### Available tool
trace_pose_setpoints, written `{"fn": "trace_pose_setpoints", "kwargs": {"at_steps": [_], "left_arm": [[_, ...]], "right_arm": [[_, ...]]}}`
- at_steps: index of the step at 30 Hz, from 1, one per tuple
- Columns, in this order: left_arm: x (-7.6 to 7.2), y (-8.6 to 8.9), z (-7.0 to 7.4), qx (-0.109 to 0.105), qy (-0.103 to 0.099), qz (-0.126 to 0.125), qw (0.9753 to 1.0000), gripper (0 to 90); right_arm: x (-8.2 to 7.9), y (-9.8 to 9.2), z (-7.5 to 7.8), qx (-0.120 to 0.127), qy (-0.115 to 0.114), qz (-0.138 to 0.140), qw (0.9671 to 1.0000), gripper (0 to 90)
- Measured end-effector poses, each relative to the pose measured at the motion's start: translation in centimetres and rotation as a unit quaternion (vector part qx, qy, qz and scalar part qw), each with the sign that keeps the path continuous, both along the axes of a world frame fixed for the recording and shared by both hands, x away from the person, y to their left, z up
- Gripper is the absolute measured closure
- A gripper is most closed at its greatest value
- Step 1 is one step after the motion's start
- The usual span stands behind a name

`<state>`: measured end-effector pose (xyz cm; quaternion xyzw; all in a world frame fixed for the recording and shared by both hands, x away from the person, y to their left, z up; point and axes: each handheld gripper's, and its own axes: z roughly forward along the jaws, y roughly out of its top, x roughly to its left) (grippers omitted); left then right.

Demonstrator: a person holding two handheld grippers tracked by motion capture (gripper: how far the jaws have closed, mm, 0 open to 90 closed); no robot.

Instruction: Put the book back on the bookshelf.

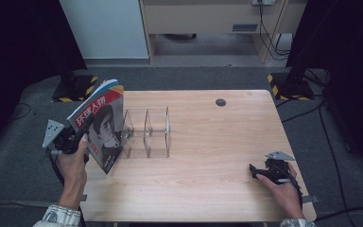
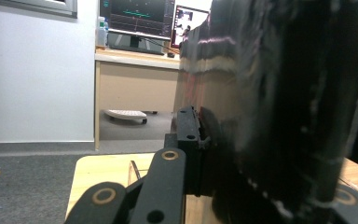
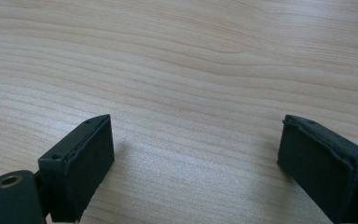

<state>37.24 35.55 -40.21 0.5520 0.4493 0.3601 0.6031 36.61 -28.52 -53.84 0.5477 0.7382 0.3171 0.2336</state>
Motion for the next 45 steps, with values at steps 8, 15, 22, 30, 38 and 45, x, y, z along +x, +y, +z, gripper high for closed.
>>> {"fn": "trace_pose_setpoints", "kwargs": {"at_steps": [8,15,22,30,38,45], "left_arm": [[0.0,-0.1,-0.2,0.000,0.001,-0.001,1.0000,84.7],[0.1,-0.2,-0.6,-0.005,0.004,0.001,1.0000,83.9],[0.0,-0.1,-0.8,-0.010,0.010,0.003,0.9999,83.6],[0.0,0.0,-0.9,-0.012,0.014,0.003,0.9998,83.5],[-0.1,0.1,-1.0,-0.019,0.018,0.004,0.9996,82.9],[0.0,-0.1,-0.9,-0.012,0.023,0.006,0.9996,81.4]], "right_arm": [[0.0,0.0,0.0,0.000,0.000,0.000,1.0000,10.7],[0.0,0.0,0.0,0.000,0.000,0.001,1.0000,10.7],[0.0,0.0,0.0,0.000,0.000,0.001,1.0000,10.7],[-0.1,0.0,0.0,0.000,0.001,0.003,1.0000,10.7],[-0.1,0.0,0.0,0.001,0.002,0.002,1.0000,10.7],[-0.1,0.0,0.0,0.001,0.002,0.001,1.0000,10.7]]}}
